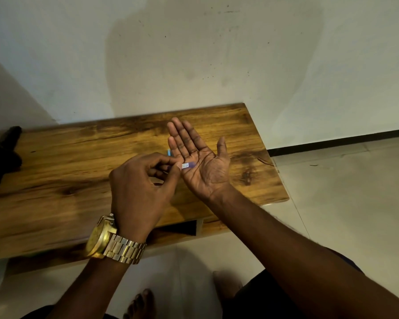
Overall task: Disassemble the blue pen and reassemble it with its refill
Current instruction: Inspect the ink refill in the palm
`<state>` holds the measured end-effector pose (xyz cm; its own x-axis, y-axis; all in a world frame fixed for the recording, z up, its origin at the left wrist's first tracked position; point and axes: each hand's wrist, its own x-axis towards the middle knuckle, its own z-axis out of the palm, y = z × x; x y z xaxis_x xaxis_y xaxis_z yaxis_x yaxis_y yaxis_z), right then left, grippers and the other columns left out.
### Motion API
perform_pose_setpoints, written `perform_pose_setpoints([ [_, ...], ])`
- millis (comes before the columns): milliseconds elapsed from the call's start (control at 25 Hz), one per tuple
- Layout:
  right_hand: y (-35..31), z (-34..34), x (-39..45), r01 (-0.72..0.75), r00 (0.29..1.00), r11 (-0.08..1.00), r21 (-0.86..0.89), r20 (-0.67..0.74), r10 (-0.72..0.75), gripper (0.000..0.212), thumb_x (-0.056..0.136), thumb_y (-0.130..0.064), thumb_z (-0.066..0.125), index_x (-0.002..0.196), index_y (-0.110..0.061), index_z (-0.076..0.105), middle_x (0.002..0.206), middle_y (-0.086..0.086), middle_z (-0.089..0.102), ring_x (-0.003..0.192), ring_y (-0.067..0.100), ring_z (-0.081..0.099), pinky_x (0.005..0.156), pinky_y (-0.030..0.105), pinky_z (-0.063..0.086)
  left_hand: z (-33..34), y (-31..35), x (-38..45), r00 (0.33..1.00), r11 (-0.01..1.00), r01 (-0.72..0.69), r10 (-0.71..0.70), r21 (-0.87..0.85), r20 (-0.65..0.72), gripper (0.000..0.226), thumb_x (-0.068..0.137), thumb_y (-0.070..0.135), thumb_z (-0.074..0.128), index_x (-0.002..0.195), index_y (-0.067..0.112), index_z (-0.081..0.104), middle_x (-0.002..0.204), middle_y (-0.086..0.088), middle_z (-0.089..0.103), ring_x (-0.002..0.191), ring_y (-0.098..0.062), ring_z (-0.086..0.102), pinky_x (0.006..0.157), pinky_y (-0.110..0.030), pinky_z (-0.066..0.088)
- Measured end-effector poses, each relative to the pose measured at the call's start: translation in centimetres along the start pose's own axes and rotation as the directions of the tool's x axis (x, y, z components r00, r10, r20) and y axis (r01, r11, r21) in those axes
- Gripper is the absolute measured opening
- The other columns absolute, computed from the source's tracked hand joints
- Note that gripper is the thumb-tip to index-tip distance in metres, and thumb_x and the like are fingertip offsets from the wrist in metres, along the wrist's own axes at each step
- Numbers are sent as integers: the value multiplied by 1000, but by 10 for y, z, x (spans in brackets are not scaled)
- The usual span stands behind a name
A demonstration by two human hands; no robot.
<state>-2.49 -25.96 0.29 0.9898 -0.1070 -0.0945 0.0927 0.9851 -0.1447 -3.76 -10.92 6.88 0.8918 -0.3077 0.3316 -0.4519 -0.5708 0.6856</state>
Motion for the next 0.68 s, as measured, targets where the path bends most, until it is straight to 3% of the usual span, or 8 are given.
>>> perform_pose_setpoints([
  [200, -1, 2, 0, 6, 1000, 1000, -31, -16, -6, 104, 104, -78, 21, 160, 8, 40, 166, 28, 43, 160, 40, 36, 125, 47, 35, -4, -11, 2, 997, 997, 77, -77, -10, 1, 7, 92, 35, 80, 97, 30, 83, 82, 19, 74, 77, 5, 71, 64, -4, 42],
  [280, -2, 5, 1, 10, 1000, 999, -50, -18, -10, 104, 104, -79, 23, 158, 8, 43, 166, 28, 45, 156, 39, 43, 123, 47, 38, -4, -19, 2, 994, 994, 108, -108, -3, 20, 10, 94, 36, 78, 100, 30, 84, 85, 17, 77, 71, 6, 70, 65, -9, 43],
  [480, -4, 11, 1, 13, 1000, 997, -78, -3, -13, 104, 102, -81, 26, 150, 8, 50, 156, 27, 52, 146, 35, 52, 120, 47, 44, -3, -35, 1, 974, 981, 195, -194, 5, 115, 19, 98, 45, 70, 106, 34, 83, 95, 18, 80, 81, 1, 70, 70, -35, 61],
  [680, -7, 15, 1, 26, 999, 998, -61, -24, -27, 105, 102, -80, 27, 157, 7, 45, 158, 27, 52, 147, 36, 53, 124, 46, 39, -3, -42, 2, 964, 969, 244, -237, -46, 118, 19, 96, 49, 70, 102, 35, 83, 89, 22, 78, 77, 1, 70, 66, -34, 61],
])
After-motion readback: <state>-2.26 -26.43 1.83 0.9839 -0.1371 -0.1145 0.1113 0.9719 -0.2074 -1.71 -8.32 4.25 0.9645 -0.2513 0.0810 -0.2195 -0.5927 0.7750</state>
